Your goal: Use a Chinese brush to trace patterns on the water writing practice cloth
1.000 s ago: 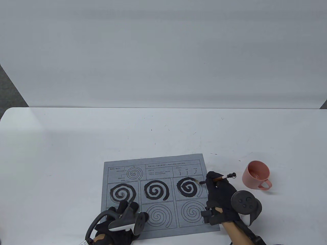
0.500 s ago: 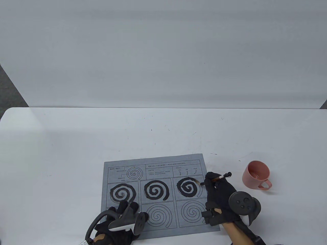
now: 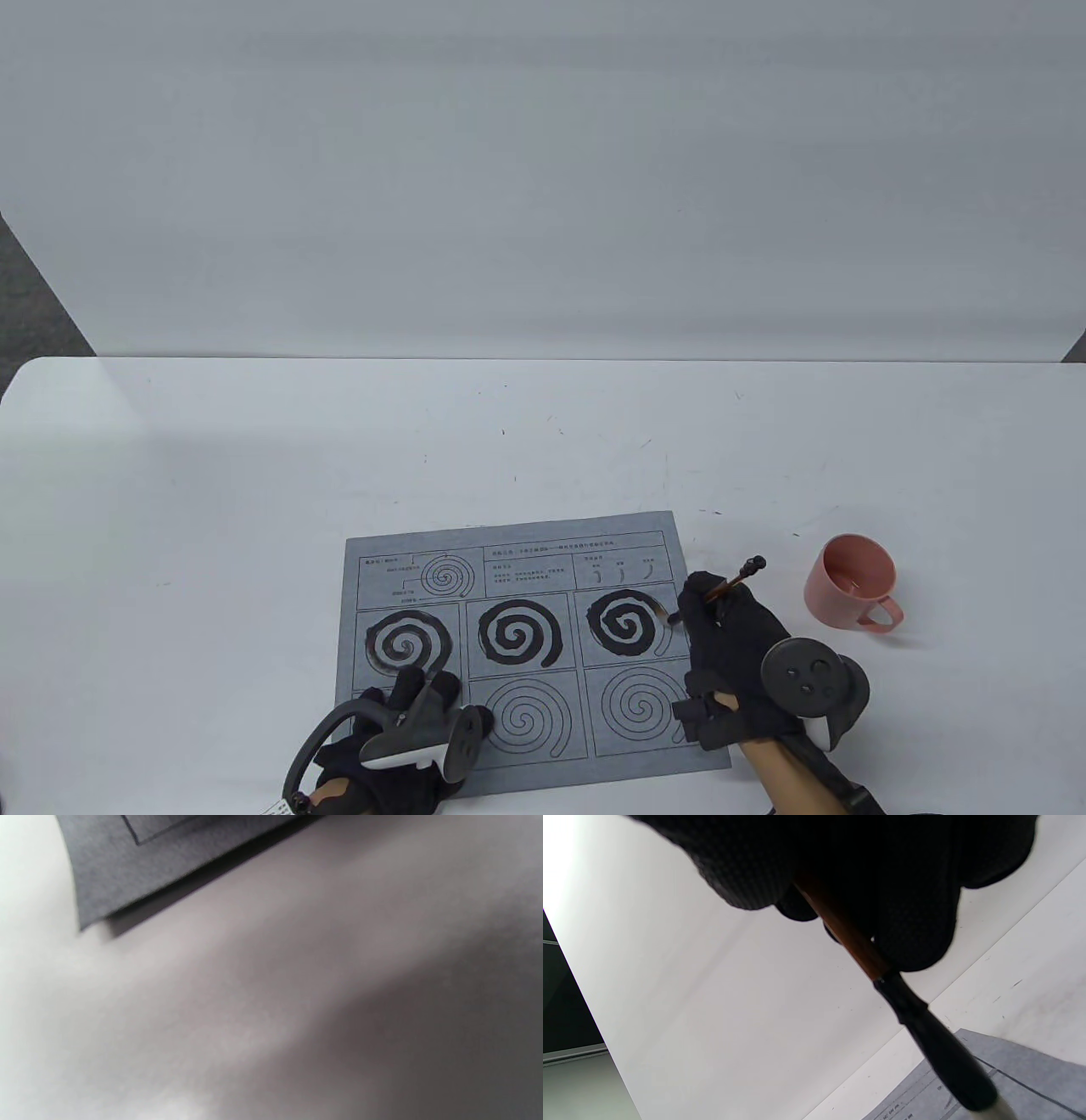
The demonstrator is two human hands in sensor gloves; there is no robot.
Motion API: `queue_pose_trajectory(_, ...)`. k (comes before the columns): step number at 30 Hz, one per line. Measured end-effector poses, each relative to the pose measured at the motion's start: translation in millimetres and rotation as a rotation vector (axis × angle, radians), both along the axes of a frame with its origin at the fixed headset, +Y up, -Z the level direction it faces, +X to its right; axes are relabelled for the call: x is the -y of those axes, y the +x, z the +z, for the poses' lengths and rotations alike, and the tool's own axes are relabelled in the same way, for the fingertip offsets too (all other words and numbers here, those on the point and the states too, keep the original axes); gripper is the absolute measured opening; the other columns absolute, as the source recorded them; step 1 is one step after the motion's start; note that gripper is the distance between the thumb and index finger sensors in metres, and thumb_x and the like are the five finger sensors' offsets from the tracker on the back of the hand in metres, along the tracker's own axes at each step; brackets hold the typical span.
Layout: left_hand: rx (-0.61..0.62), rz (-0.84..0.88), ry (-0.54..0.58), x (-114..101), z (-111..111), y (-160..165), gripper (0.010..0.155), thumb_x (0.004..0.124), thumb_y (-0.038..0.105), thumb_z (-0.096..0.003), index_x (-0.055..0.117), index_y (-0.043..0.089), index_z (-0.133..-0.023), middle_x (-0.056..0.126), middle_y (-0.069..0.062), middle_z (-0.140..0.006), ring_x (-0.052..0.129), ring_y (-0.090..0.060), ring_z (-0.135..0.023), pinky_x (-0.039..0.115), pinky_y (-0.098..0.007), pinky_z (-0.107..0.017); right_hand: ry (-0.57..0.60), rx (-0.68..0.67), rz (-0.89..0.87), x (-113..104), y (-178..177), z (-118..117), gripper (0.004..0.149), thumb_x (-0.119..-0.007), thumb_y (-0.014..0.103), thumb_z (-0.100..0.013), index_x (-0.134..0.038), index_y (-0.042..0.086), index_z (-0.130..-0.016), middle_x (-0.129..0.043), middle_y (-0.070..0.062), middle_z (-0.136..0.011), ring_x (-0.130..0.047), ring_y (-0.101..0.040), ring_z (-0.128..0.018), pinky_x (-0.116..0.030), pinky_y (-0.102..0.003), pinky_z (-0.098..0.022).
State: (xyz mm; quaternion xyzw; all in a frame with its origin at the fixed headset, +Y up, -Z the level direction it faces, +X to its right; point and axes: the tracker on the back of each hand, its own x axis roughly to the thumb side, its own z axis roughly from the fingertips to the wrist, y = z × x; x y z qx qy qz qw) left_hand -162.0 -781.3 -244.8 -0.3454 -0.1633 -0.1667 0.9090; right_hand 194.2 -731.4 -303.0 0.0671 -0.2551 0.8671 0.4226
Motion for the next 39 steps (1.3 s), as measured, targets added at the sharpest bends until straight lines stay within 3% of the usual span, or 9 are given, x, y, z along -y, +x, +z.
queue_pose_trajectory(39, 0.0, 0.0, 0.0, 0.0, 0.0, 0.0, 0.074, 0.036, 0.056, -0.0385, -0.02, 0.055, -0.086, -0.028, 0.001, -0.103, -0.014, -0.042, -0.105, 0.019, -0.07, -0.078, 0.012, 0.0, 0.018, -2.7, 0.5, 1.2, 0.036, -0.085, 0.035, -0.047, -0.089, 0.008, -0.07, -0.1, -0.019, -0.06, -0.103, -0.035, -0.04, -0.075, -0.063, -0.049)
